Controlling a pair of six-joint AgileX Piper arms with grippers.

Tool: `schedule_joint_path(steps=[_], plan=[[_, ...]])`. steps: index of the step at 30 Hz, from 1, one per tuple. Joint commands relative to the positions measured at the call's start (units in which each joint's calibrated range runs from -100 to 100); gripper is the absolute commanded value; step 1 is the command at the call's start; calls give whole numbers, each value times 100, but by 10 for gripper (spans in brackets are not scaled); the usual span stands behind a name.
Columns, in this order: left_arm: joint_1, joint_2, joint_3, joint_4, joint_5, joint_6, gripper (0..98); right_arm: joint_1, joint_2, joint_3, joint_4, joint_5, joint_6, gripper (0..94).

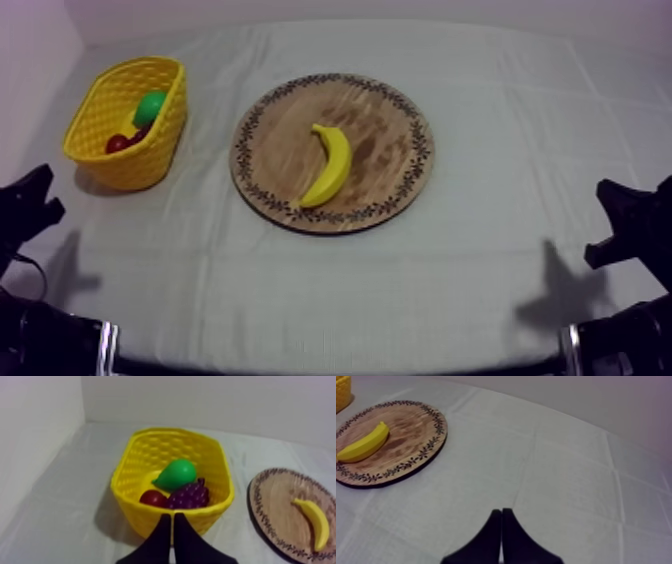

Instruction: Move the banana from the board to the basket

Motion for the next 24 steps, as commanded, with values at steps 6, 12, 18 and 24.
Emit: schedule_joint_path(steps=[6, 12, 18, 24], plan=[[138, 1096, -1390, -119, -67, 235, 0, 0, 0, -3, 1, -3, 1, 3], [324, 2250, -2894, -378, 236, 517, 0, 0, 0, -3, 1, -3, 1, 3], [484, 3552, -4696, -552, 984, 692, 0, 0, 0, -3, 1, -3, 1, 3], [645, 4772, -6456, -692, 1692, 874, 0, 0, 0, -3, 1, -3, 1, 3]])
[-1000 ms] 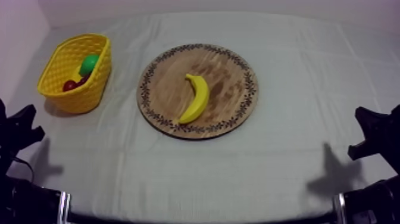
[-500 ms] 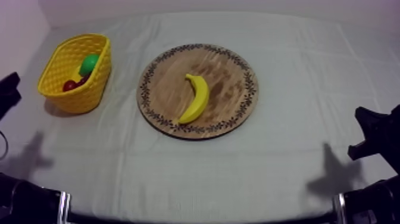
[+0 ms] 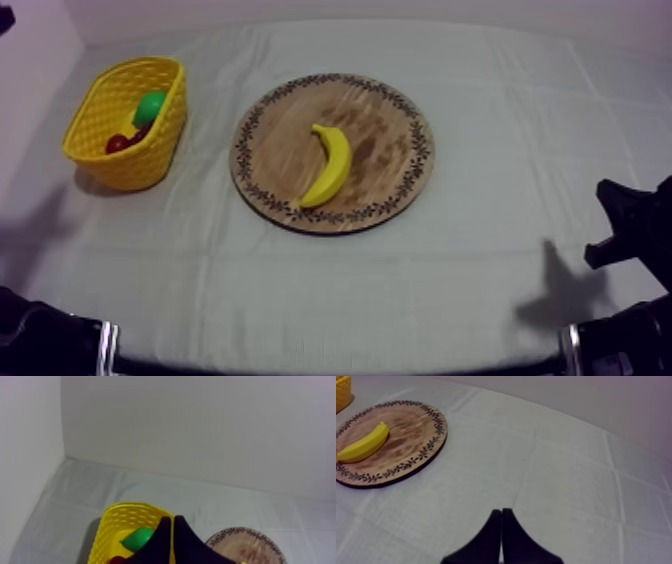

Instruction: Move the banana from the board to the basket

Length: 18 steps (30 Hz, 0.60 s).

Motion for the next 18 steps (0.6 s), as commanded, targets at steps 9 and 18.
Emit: schedule_joint_path(steps=[9, 18], plan=[[565, 2001, -3125, -213, 1344, -207, 0, 0, 0, -3, 1, -3, 1, 3], [1205, 2787, -4023, -297, 2075, 32, 0, 0, 0, -3, 1, -3, 1, 3]])
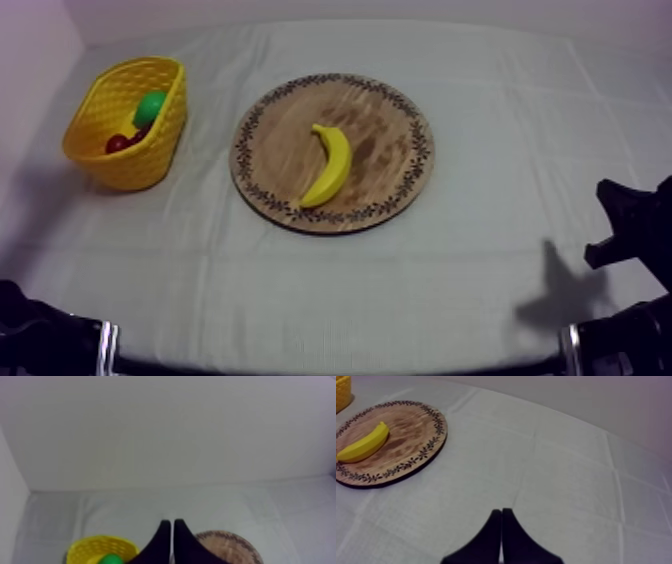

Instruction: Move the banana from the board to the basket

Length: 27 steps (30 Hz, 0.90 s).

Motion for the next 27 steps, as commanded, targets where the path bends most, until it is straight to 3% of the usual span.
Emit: schedule_joint_path(steps=[1, 10, 27], plan=[[234, 197, -214, -46, 200, 150, 0, 0, 0, -3, 1, -3, 1, 3], [981, 992, -423, -395, 767, 597, 0, 0, 0, -3, 1, -3, 1, 3], [1702, 2951, -1414, -634, 1462, 1324, 0, 0, 0, -3, 1, -3, 2, 3]])
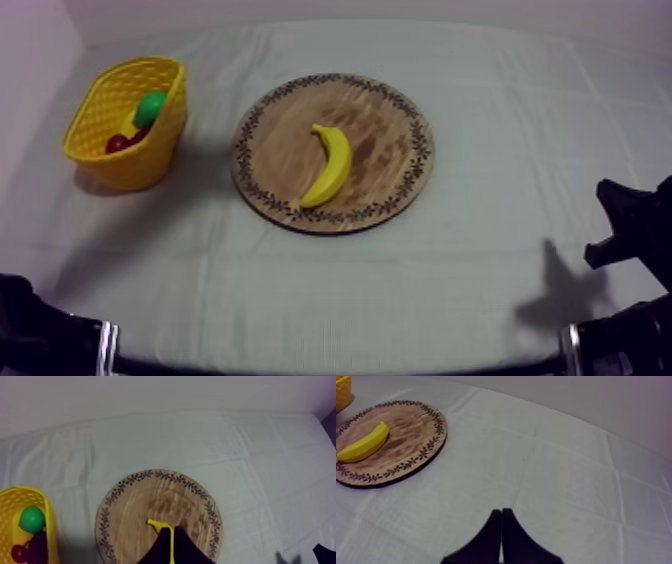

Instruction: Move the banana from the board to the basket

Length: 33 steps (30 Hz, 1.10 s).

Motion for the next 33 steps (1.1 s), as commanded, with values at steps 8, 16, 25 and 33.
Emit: schedule_joint_path(steps=[8, 16, 25, 33], plan=[[133, 1111, -633, -49, 325, 341, 0, 0, 0, -3, 1, -1, 1, 3], [197, 1665, -893, 79, 384, 386, 0, 0, 0, -3, 1, -1, 2, 3], [266, 1840, -1029, 105, 314, 275, 215, 0, 0, -3, 1, -1, -2, 3], [159, 1890, -1125, 233, 72, 174, 650, 0, 0, -3, 1, -1, -3, 3]])
